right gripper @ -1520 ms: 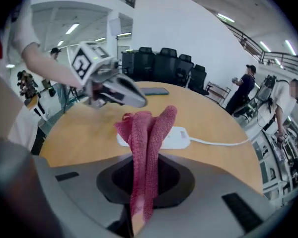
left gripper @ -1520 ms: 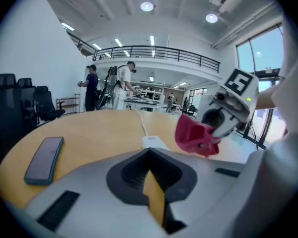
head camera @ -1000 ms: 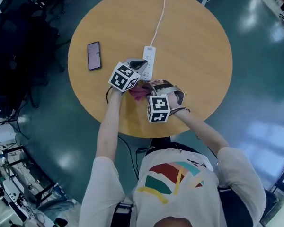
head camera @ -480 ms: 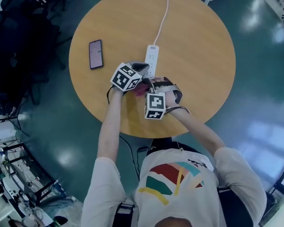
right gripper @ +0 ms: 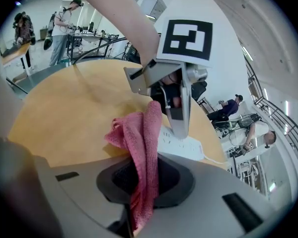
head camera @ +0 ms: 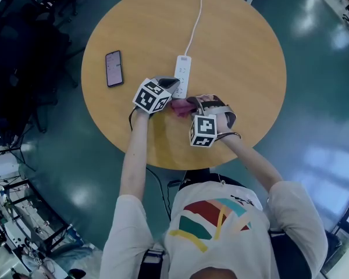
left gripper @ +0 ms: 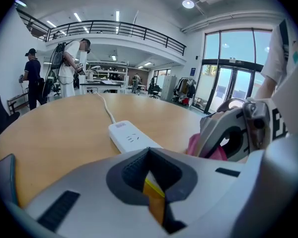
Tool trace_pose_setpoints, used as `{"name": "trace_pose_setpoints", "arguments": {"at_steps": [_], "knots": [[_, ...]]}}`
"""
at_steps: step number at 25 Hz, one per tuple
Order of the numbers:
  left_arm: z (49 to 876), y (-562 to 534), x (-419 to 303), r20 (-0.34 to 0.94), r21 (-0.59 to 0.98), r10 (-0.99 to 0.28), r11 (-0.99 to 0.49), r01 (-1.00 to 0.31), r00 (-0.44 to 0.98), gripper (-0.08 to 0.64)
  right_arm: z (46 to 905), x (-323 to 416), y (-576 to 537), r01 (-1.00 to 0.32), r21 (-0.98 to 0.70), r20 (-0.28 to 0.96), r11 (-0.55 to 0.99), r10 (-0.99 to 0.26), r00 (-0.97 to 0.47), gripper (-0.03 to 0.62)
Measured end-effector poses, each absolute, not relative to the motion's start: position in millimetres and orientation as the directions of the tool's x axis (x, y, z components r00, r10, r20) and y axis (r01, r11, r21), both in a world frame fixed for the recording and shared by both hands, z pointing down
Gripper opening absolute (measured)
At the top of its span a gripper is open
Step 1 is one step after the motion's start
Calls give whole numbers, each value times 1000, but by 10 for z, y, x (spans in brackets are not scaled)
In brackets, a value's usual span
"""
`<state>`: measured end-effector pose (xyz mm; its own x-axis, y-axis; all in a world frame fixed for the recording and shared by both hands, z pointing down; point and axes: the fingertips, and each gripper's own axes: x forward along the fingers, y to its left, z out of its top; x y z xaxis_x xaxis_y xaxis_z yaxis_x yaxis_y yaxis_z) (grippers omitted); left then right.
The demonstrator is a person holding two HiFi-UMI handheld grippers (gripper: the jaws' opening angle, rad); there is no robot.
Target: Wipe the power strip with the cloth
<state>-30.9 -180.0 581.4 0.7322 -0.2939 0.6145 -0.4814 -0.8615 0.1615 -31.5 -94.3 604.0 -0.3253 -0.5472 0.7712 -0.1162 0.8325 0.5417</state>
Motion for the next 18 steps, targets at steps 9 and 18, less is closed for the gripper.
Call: {"name": "trace_pose_setpoints", "arguments": {"at_steps": [9,18], "knots": [[5435,-1571,-242,571,58,-655,-570,-820,496,29,5423,265,-1169,7,579,723,815,-509,-467,40],[5579,-1412,2,567,124,-738,-363,-923,366,29,4826,-148,-1879,718,452,890,530,-211,-404,40]]}}
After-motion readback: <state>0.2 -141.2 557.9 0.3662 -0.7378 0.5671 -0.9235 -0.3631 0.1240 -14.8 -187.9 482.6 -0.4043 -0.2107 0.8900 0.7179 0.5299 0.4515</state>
